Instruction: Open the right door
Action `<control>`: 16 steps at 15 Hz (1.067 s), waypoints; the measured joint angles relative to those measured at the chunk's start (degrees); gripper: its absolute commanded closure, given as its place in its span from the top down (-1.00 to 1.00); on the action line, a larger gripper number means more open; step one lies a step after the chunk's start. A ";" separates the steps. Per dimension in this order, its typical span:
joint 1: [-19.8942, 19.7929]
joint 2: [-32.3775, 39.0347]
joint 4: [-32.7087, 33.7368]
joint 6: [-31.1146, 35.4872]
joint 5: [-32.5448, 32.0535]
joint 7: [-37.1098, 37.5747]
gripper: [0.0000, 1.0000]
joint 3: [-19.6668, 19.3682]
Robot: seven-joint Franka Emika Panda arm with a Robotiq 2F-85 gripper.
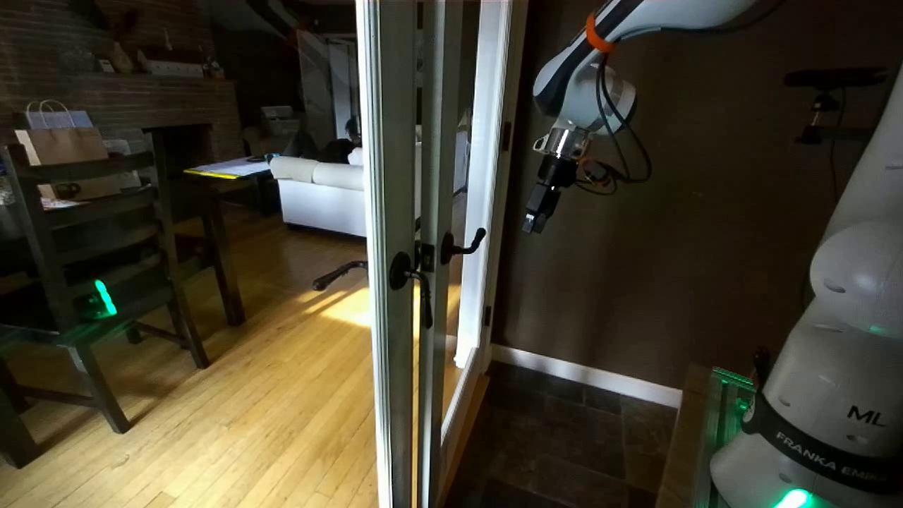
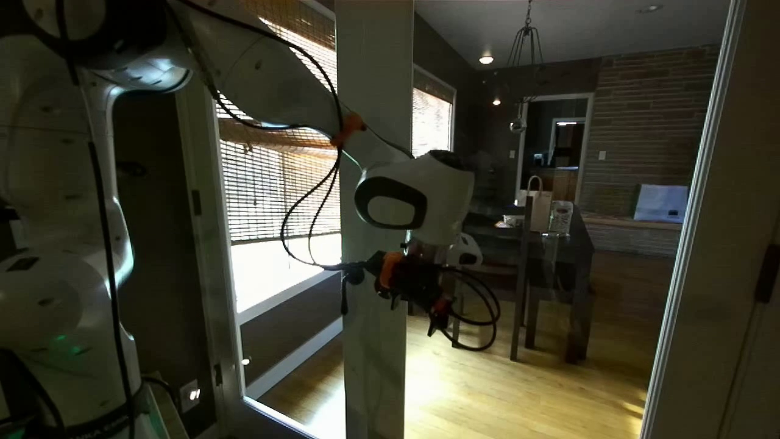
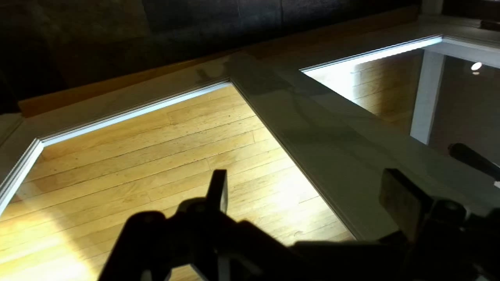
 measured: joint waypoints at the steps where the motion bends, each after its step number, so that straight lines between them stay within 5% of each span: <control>1: -0.11 -0.19 -0.32 0.23 -0.03 0.00 1.00 -0.06; 11: 5.99 -1.68 -6.30 18.66 0.14 -3.39 1.00 2.79; 16: 8.36 -4.93 -10.03 21.09 0.75 -4.74 1.00 3.86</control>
